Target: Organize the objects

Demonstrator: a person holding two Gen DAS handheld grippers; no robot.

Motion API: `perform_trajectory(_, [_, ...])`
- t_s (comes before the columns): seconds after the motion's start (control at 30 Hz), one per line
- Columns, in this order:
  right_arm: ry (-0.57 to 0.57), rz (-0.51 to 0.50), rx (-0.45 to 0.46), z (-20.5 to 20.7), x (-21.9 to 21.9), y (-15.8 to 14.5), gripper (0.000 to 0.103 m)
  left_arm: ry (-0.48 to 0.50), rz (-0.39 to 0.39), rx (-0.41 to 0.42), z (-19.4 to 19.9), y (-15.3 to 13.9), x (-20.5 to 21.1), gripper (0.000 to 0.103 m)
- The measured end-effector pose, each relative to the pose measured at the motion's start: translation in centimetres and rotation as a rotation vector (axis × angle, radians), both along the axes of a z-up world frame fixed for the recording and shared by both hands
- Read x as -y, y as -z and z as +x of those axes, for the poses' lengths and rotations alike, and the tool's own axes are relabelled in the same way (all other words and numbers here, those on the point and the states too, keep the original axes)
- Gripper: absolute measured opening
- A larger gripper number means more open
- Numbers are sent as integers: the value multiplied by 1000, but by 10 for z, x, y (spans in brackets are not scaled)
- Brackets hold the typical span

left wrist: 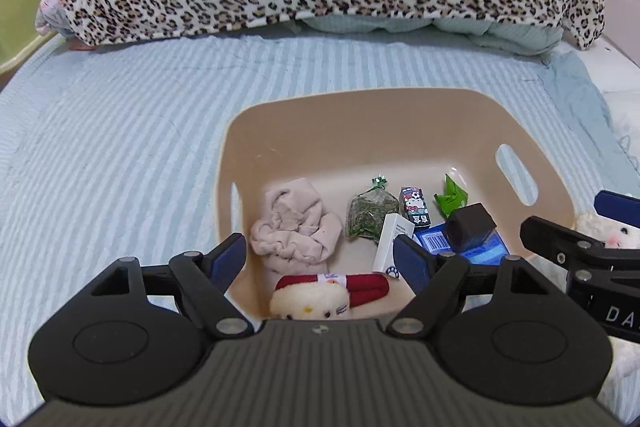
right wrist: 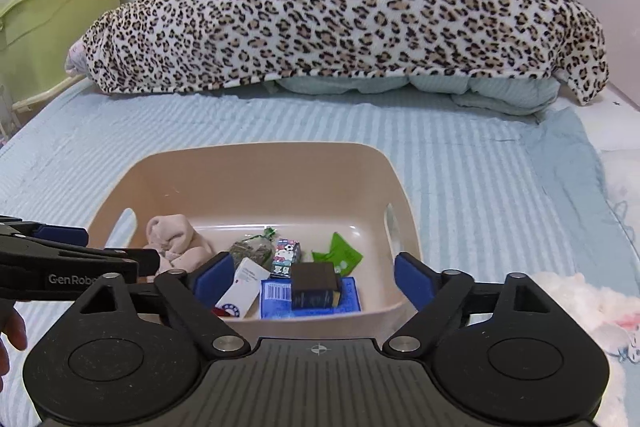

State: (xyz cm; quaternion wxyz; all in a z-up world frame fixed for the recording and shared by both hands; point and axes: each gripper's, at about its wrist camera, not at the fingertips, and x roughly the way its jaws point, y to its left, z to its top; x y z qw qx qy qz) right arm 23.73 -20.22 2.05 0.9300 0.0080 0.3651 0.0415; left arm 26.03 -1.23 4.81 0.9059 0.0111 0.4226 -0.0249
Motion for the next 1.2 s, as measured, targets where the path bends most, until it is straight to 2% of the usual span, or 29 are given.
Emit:
perform_trajectory(0.3, [19, -15, 34, -48, -1, -24, 91, 15, 57, 68, -56, -30, -4, 81])
perform_trajectory(0.53, [12, 17, 0, -86, -3, -33, 92, 6, 15, 80, -99, -34, -13, 81])
perform_trajectory(0.63, [6, 19, -3, -102, -6, -32, 92, 2, 28, 89, -115, -35, -14, 81])
perform_trajectory(0.87, [-8, 32, -7, -133, -9, -32, 93, 16, 4, 96, -151, -35, -17, 81])
perform_trajectory(1.2, [-2, 58, 30, -179, -1, -34, 93, 16, -31, 108, -195, -41, -22, 82])
